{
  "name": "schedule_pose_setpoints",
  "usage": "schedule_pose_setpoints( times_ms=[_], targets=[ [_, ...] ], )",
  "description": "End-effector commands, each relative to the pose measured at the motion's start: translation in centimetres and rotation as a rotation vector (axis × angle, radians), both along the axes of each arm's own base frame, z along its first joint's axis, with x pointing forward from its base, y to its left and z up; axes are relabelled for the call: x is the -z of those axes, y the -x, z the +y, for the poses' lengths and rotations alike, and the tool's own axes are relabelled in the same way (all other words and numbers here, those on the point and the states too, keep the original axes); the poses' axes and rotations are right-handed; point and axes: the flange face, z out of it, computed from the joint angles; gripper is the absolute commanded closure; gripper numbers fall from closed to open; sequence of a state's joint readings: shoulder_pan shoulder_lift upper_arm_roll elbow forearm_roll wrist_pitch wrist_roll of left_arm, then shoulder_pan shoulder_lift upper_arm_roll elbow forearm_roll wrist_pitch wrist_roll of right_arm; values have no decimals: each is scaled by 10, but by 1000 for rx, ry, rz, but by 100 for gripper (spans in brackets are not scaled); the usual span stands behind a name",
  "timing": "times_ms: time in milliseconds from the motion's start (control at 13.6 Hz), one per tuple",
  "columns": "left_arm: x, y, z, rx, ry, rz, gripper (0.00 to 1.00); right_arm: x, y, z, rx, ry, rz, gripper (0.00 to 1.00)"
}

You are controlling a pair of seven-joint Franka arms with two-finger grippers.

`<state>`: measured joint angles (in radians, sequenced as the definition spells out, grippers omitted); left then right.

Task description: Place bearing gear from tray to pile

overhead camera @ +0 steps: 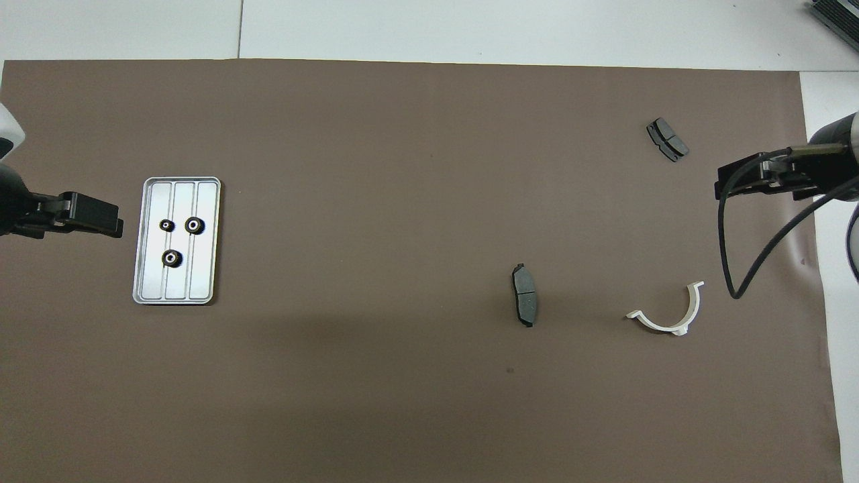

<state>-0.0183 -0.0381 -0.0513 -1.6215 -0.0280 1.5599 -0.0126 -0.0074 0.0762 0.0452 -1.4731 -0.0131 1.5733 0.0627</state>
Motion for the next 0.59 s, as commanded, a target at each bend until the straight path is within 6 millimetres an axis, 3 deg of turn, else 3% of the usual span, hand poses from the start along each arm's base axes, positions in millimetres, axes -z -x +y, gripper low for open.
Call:
schedule_pose_setpoints(
  times_ms=[0,293,513],
  targets=[
    [0,7,1,7,16,9,0,-1,7,-1,15,-17,-3,0],
    [1,7,2,6,17,5,0,0,7,-1,15,-17,-2,0],
    [17,8,4,-4,18,-48,0,-1,7,-2,18,-17,-3,0]
  ],
)
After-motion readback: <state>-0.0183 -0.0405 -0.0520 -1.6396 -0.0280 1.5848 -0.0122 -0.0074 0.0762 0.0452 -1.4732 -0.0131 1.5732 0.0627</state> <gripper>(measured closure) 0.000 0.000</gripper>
